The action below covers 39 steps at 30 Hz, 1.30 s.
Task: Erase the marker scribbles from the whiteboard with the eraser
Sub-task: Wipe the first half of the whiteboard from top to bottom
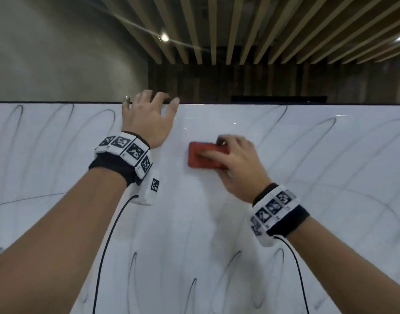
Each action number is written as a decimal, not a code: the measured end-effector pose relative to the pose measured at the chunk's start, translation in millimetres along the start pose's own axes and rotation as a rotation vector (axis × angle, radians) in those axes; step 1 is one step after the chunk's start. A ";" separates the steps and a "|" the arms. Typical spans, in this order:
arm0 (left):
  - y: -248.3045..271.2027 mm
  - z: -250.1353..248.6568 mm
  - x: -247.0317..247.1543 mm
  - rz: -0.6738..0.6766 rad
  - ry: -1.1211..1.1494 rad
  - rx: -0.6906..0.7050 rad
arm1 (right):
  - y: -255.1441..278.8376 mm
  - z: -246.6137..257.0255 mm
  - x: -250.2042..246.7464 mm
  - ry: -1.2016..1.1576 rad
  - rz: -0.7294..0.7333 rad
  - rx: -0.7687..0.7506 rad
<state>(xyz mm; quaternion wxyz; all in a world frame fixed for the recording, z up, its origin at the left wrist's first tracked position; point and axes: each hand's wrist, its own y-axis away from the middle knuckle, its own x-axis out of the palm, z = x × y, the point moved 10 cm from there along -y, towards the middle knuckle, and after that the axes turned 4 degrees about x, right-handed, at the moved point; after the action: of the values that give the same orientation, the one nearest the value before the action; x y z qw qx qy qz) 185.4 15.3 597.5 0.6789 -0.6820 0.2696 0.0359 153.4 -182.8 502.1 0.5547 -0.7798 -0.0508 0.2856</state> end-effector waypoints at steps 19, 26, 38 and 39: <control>27.4 -45.8 24.8 -0.048 -0.086 0.126 | 37.9 -154.8 -104.4 -0.035 -0.521 0.701; 26.0 -46.2 26.4 -0.024 -0.092 0.115 | 26.4 -14.2 -4.7 -0.020 -0.100 0.201; 29.7 -45.0 31.6 -0.013 -0.094 0.092 | 70.2 18.9 29.7 -0.030 -0.038 0.095; 29.8 -44.8 31.4 -0.017 -0.095 0.091 | 72.2 23.0 35.5 -0.018 0.014 0.028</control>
<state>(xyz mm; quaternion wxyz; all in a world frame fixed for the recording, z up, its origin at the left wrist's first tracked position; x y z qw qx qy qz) 185.5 -35.1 560.8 0.7216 -0.6502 0.2324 0.0502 154.3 -176.9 418.6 0.5632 -0.7698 -0.0463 0.2970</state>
